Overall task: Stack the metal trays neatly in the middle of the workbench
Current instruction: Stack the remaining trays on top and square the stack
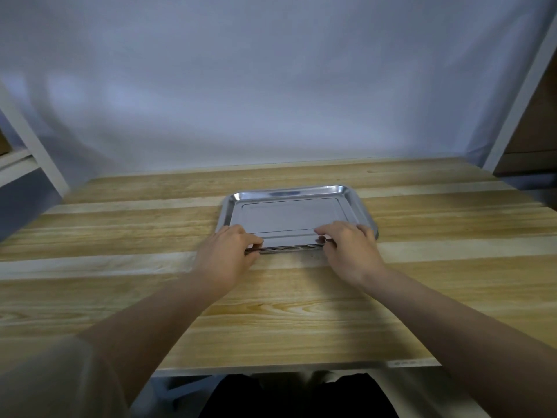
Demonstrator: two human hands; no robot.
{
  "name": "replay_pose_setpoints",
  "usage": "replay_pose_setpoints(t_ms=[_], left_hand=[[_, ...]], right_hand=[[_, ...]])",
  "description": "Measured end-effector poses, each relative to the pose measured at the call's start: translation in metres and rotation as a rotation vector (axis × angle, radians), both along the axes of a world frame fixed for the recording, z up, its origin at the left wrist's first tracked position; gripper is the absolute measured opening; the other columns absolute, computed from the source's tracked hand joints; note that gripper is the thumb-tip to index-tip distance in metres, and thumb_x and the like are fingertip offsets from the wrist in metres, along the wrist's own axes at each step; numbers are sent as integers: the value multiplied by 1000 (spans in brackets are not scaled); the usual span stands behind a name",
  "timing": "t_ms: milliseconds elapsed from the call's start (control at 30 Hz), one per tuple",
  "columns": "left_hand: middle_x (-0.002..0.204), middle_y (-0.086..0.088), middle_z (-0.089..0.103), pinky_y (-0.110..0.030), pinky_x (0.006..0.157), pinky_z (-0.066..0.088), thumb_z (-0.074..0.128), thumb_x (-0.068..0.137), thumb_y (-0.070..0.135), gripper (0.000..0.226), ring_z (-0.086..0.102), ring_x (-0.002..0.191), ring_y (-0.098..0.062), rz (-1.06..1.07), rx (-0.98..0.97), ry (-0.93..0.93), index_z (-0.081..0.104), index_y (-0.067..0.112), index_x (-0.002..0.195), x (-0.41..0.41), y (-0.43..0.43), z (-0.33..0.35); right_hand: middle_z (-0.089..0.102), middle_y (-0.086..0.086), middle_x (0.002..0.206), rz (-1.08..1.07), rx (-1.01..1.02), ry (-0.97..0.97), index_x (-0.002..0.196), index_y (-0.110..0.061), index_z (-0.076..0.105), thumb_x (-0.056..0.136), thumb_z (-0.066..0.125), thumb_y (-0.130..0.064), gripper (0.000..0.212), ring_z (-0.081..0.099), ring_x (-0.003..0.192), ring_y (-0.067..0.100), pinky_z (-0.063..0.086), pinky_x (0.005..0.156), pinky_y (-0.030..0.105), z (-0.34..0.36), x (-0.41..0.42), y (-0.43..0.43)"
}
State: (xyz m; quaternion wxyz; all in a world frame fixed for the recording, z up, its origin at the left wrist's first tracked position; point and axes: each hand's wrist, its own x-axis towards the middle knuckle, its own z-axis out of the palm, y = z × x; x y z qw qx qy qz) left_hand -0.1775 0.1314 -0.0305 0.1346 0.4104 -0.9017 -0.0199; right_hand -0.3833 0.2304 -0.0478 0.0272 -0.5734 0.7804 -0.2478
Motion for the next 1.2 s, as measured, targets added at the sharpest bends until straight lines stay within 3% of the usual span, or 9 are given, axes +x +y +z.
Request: replay_pose_setpoints(t_ms=[367, 467, 533, 667, 767, 867, 1033, 1133, 1200], left_hand=[[100, 7, 59, -26, 70, 44, 57, 93, 34, 26, 55, 95, -12, 32, 36, 35, 67, 32, 117, -2, -2, 2], [108, 8, 64, -31, 81, 50, 59, 90, 43, 29, 58, 98, -12, 67, 80, 154, 70, 28, 112, 1, 1, 1], [122, 5, 60, -37, 97, 45, 57, 88, 51, 39, 52, 114, -16, 146, 80, 257, 65, 27, 118, 3, 0, -1], [136, -8, 50, -44, 106, 34, 63, 87, 40, 56, 40, 127, -27, 406, 130, 321, 50, 19, 136, 7, -11, 0], [128, -14, 56, -39, 91, 48, 67, 86, 26, 56, 55, 107, -27, 577, 381, 515, 50, 6, 135, 7, -14, 7], [83, -8, 65, -27, 56, 43, 65, 88, 15, 24, 54, 66, -15, 574, 544, 623, 67, -3, 104, 8, -13, 7], [76, -4, 62, -31, 64, 44, 67, 87, 12, 18, 53, 64, -14, 586, 551, 674, 70, 3, 102, 6, -14, 9], [85, -8, 68, -29, 58, 44, 67, 86, 13, 17, 56, 65, -15, 608, 559, 664, 73, 2, 99, 5, -16, 9], [86, -10, 70, -28, 57, 43, 67, 86, 11, 16, 57, 66, -17, 627, 557, 675, 73, 1, 97, 4, -17, 9]], right_hand=[[60, -8, 131, 73, -10, 24, 127, -26, 60, 98, 47, -29, 32, 46, 128, 12, 18, 111, 36, -6, 3, 3], [60, -7, 128, 19, -89, 37, 126, -25, 60, 98, 47, -30, 32, 45, 127, 12, 18, 109, 33, -7, 3, 7], [59, -6, 128, -34, -135, 44, 125, -24, 61, 97, 46, -30, 32, 43, 127, 14, 19, 108, 34, -5, 0, 9], [54, 2, 131, -209, -150, 30, 128, -18, 58, 96, 48, -32, 37, 41, 127, 21, 26, 105, 39, 3, -9, 11], [50, 10, 129, -368, -93, -1, 130, -10, 55, 92, 55, -31, 43, 42, 123, 29, 31, 104, 43, 8, -18, 12], [50, 15, 123, -454, -22, -64, 123, -5, 58, 90, 57, -30, 41, 45, 116, 33, 37, 100, 43, 8, -29, 9], [49, 16, 121, -488, -42, -288, 115, 0, 61, 88, 60, -22, 34, 47, 91, 24, 52, 81, 38, 5, -43, 0], [54, 18, 121, -503, -12, -365, 110, 1, 62, 87, 61, -16, 29, 58, 79, 28, 46, 54, 28, 6, -48, -7], [57, 20, 118, -516, 4, -383, 108, 2, 63, 86, 60, -12, 26, 61, 74, 30, 41, 46, 25, 7, -51, -10]])
